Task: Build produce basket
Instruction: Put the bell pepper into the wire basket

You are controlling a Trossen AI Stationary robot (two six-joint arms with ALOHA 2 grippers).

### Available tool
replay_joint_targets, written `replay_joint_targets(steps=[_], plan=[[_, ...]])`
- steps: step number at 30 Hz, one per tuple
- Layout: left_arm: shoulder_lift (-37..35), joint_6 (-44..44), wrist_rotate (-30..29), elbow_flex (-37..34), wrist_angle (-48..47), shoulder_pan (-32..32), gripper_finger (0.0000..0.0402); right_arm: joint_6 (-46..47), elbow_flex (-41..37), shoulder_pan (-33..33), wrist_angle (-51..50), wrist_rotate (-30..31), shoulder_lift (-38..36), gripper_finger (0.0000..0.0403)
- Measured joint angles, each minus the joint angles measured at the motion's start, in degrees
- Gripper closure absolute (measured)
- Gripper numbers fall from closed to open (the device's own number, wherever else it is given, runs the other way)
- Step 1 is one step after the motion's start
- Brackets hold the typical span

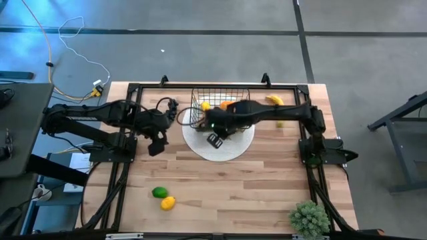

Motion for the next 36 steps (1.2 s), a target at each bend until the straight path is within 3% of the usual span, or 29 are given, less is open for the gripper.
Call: replay_joint_targets(steps=[9,14,25,36], plan=[[0.00,-1.40,-2.63,-0.23,0.02,0.07,0.0133,-14.28,0.00,-6.49,-0.43,-0.18,-0.87,0.0337],[0.22,-3.33,-3.08,-2.18,0.34,0.06,0.0110,-25.01,0.00,-9.80,0.28,-0.55,-0.85,0.0337],[5.28,-9.50,-1.70,-2.75,1.20,0.06,0.0035,-45.31,0.00,-16.42,2.01,-11.16,2.20,0.0337],[6.56,-17.32,0.00,-2.73,1.42,-2.35,0.0029,-57.42,0.00,-17.77,1.91,-17.08,7.62,0.0337]])
